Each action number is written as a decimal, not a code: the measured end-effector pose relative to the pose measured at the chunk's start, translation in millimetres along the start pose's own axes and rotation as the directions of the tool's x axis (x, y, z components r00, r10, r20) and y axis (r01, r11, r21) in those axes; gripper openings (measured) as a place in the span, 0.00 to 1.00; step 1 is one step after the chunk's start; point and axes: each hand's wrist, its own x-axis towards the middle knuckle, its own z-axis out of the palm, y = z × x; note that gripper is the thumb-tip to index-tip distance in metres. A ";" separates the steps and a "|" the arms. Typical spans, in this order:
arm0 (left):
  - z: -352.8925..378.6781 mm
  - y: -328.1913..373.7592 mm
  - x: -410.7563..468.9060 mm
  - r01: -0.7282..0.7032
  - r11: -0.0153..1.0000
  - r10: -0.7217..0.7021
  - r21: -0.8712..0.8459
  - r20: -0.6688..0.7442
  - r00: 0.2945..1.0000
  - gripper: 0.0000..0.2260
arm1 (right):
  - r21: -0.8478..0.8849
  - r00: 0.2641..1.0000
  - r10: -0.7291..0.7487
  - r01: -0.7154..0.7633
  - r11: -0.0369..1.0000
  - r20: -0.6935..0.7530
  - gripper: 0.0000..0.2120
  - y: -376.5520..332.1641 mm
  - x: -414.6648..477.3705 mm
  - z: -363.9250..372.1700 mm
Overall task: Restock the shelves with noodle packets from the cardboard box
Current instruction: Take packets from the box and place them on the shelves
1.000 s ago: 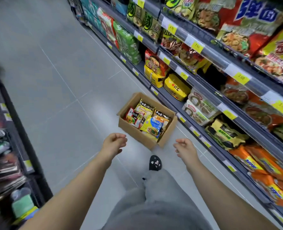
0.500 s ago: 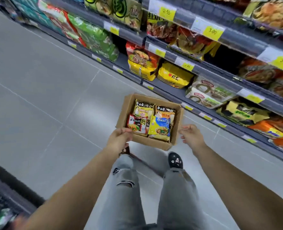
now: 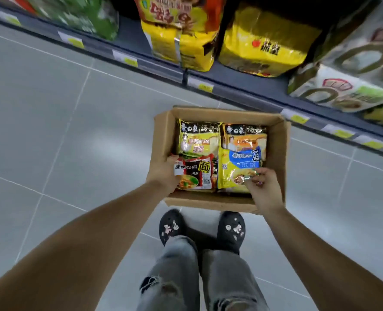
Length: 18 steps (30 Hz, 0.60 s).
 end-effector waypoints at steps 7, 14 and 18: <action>66.1 -28.9 85.1 -0.049 0.756 0.150 0.653 -0.100 0.984 0.28 | -0.164 0.996 -0.031 0.017 0.986 -0.086 0.26 63.9 100.4 26.8; 56.9 -25.7 88.9 -0.265 0.858 0.340 0.440 -0.100 0.935 0.07 | -0.250 0.984 0.050 -0.093 0.964 -0.173 0.33 86.5 137.4 33.2; 49.5 -11.4 75.8 -0.302 0.940 0.334 0.156 -0.254 0.908 0.11 | -0.197 0.982 0.123 -0.151 0.969 -0.146 0.40 85.1 144.0 42.6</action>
